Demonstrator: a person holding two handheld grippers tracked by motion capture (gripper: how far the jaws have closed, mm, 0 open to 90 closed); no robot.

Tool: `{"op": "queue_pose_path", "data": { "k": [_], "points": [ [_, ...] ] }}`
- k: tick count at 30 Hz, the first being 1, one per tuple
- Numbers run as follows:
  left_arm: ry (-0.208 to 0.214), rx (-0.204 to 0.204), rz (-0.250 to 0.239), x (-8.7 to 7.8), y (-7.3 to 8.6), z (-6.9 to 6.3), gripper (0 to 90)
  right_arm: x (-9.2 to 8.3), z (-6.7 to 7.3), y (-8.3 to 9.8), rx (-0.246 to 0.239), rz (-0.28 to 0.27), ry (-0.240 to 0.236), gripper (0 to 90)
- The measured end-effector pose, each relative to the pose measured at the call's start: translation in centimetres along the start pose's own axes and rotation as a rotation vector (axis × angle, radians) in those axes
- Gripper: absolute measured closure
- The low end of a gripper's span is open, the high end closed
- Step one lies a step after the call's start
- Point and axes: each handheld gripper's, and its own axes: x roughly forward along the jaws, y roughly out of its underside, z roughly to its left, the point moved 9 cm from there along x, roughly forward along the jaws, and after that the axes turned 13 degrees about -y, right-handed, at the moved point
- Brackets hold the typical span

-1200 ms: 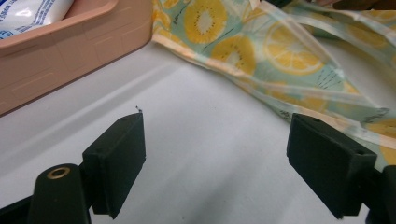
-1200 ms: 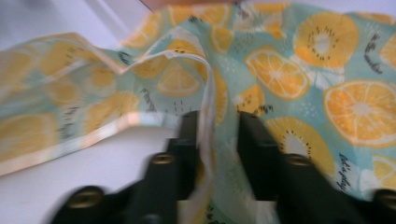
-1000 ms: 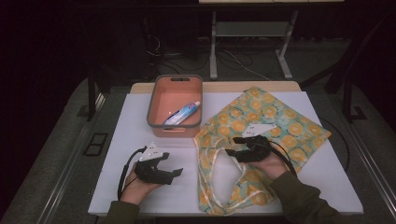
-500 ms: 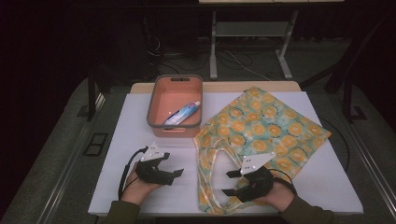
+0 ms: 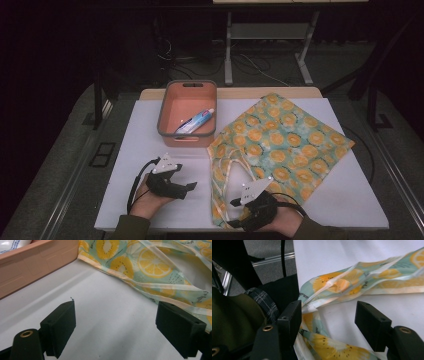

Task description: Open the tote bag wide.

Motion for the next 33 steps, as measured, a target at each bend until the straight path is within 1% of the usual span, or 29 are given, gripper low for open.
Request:
{"op": "queue_pose_path", "data": {
  "k": [2,3,5,8,10,14,15,16,17,18,19,20,21,22,23,24,25,26,27,28,29,30,31,32,33],
  "points": [
    [0.000,0.001,0.002,0.0,0.0,0.0,15.2,0.2,0.1,0.0,0.000,-0.005,-0.008,38.5],
    [0.001,-0.001,0.003,0.1,0.0,0.0,15.2,0.4,0.2,-0.1,0.002,-0.008,-0.010,40.9],
    [0.001,-0.001,0.004,0.1,0.1,0.0,15.2,0.5,0.1,-0.2,-0.002,-0.011,-0.007,42.1],
    [0.002,0.001,0.006,0.2,0.1,-0.1,15.2,0.8,-0.2,-0.8,0.023,-0.040,-0.017,43.2],
    [0.003,-0.002,0.004,0.2,0.0,-0.1,15.2,0.7,-0.6,-1.2,0.023,-0.055,-0.002,44.0],
    [0.002,0.000,0.005,0.2,0.0,-0.1,15.2,0.2,-1.8,-2.1,0.050,-0.100,0.043,46.1],
    [0.002,0.002,0.007,0.2,0.1,-0.1,15.2,0.2,-1.8,-2.1,0.050,-0.100,0.043,46.1],
    [0.002,0.002,0.008,0.2,0.1,-0.1,15.2,0.2,-2.2,-2.3,0.061,-0.109,0.055,46.4],
    [0.002,0.001,0.006,0.2,0.1,-0.1,15.2,0.4,-2.6,-2.4,0.074,-0.112,0.065,46.4],
    [0.002,0.001,0.005,0.2,0.0,-0.1,15.2,0.9,-3.3,-2.4,0.089,-0.112,0.082,45.5],
    [0.002,0.001,0.005,0.2,0.0,-0.1,15.2,0.9,-3.3,-2.4,0.089,-0.112,0.082,45.5],
    [0.003,0.002,0.004,0.2,0.0,-0.1,15.2,1.5,-4.0,-2.4,0.094,-0.103,0.107,44.9],
    [0.003,0.001,0.004,0.2,0.0,-0.1,15.2,1.5,-4.0,-2.4,0.094,-0.103,0.107,44.9],
    [0.003,0.002,0.004,0.2,0.0,-0.1,15.2,2.0,-4.7,-2.2,0.099,-0.087,0.132,45.1],
    [0.004,0.003,0.003,0.2,0.0,-0.1,15.2,2.2,-4.8,-2.3,0.093,-0.093,0.137,47.9],
    [0.004,0.003,0.004,0.1,0.0,-0.1,15.2,2.2,-4.8,-2.3,0.093,-0.093,0.137,47.9],
    [0.004,0.004,0.003,0.1,0.0,-0.1,15.2,2.3,-5.0,-2.4,0.057,-0.086,0.164,55.5],
    [0.005,0.005,0.003,0.1,0.0,-0.1,15.2,2.3,-5.0,-2.4,0.057,-0.086,0.164,55.5],
    [0.005,0.004,0.003,0.1,0.0,-0.1,15.2,2.5,-4.8,-2.4,0.005,-0.067,0.181,64.1],
    [0.005,0.003,0.002,0.1,0.0,-0.1,15.2,2.6,-4.6,-2.4,-0.014,-0.062,0.182,68.7],
    [0.006,0.003,0.003,0.2,0.0,-0.1,15.2,2.6,-4.6,-2.4,-0.014,-0.062,0.182,68.7],
    [0.006,0.004,0.002,0.2,0.0,-0.2,15.2,2.7,-4.3,-2.5,-0.045,-0.052,0.192,77.1],
    [0.007,0.006,0.001,0.2,0.0,-0.2,15.2,2.7,-4.2,-2.5,-0.057,-0.047,0.195,81.2],
    [0.007,0.006,0.001,0.2,0.0,-0.2,15.2,2.7,-4.2,-2.5,-0.055,-0.045,0.193,84.9],
    [0.007,0.009,0.002,0.2,0.0,-0.2,15.2,2.7,-4.2,-2.5,-0.055,-0.045,0.193,84.9]
  ]
}}
